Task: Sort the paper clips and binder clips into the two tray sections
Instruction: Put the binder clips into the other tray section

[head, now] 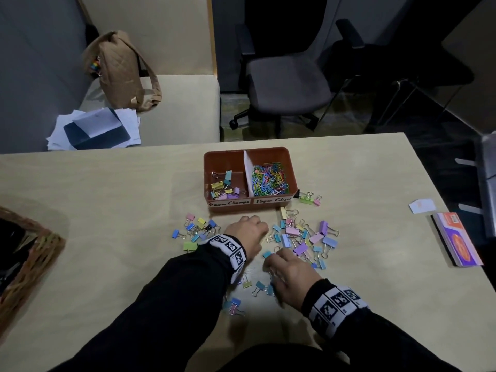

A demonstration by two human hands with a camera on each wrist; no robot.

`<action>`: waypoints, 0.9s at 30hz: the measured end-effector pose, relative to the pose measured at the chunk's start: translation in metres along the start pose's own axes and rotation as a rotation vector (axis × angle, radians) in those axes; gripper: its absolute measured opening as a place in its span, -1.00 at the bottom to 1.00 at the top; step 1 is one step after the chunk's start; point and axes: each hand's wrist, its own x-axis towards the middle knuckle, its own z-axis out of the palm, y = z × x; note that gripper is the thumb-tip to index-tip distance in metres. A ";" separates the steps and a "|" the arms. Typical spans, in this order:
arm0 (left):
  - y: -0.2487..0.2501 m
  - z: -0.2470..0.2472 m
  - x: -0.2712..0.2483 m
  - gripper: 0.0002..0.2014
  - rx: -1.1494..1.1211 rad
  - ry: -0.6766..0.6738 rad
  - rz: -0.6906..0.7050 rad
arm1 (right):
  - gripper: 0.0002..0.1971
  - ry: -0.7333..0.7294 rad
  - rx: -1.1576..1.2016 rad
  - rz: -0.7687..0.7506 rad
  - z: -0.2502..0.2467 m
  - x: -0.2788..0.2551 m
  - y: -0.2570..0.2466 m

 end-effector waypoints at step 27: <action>-0.046 -0.064 -0.031 -0.58 -0.476 0.585 -0.354 | -0.90 0.392 0.451 0.378 -0.039 0.025 0.018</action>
